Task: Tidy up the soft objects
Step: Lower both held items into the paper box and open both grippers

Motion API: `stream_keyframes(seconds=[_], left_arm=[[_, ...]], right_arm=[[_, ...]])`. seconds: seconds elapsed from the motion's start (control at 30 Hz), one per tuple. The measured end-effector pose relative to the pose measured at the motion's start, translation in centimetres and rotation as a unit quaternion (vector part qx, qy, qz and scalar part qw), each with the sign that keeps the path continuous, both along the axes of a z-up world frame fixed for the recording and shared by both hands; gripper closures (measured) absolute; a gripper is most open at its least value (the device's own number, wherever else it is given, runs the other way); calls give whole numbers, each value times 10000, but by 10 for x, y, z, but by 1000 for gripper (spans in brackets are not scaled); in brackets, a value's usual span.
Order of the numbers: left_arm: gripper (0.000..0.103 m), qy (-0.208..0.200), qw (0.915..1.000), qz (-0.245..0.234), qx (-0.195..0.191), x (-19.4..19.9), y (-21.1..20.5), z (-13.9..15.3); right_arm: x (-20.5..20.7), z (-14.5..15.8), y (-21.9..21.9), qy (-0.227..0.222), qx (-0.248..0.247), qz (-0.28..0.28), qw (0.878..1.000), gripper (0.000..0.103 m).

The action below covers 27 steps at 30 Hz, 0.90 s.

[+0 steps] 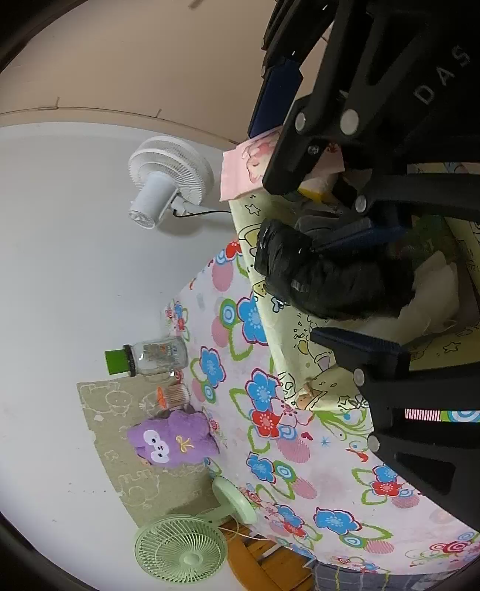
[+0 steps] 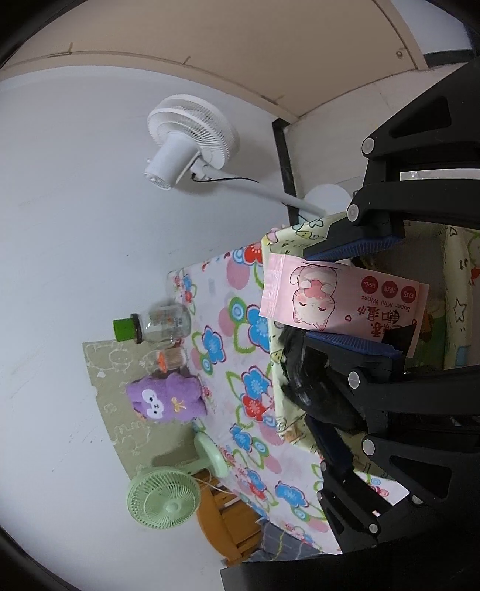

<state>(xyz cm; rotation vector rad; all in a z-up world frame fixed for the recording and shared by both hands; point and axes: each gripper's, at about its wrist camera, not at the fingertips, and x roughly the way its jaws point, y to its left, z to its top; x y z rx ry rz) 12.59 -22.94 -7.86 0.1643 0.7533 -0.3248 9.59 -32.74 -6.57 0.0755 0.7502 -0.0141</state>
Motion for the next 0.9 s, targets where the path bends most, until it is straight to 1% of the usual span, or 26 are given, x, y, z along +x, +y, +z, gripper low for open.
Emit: stream_keyframes(seconds=[0.03, 0.1, 0.23, 0.43, 0.67, 0.77, 0.8, 0.83, 0.9], left_arm=[[44, 7, 10000, -10, 9, 0, 0, 0], [34, -56, 10000, -19, 54, -2, -1, 1], [23, -185, 9997, -13, 131, -4, 0, 3], [16, -249, 9993, 21, 295, -5, 3, 3], [15, -192, 9990, 87, 391, -6, 11, 0], [14, -166, 9991, 115, 380, -7, 14, 1], [14, -166, 9992, 116, 358, -7, 15, 2], [13, -169, 9993, 120, 315, -8, 18, 3], [12, -171, 9994, 144, 249, -9, 22, 6]], right_arm=[[1, -1, -1, 10, 9, -5, 10000, 62], [3, -2, -2, 23, 19, -19, 10000, 62], [5, -7, -1, 75, 47, 8, 10000, 62], [11, -15, 5, 187, 99, 132, 9997, 61], [13, -21, 11, 258, 196, 165, 9993, 60], [11, -19, 13, 220, 169, 115, 9995, 57], [10, -18, 14, 194, 161, 92, 9996, 52], [9, -17, 14, 174, 177, 50, 9997, 41], [4, -14, 15, 57, 184, -18, 9998, 32]])
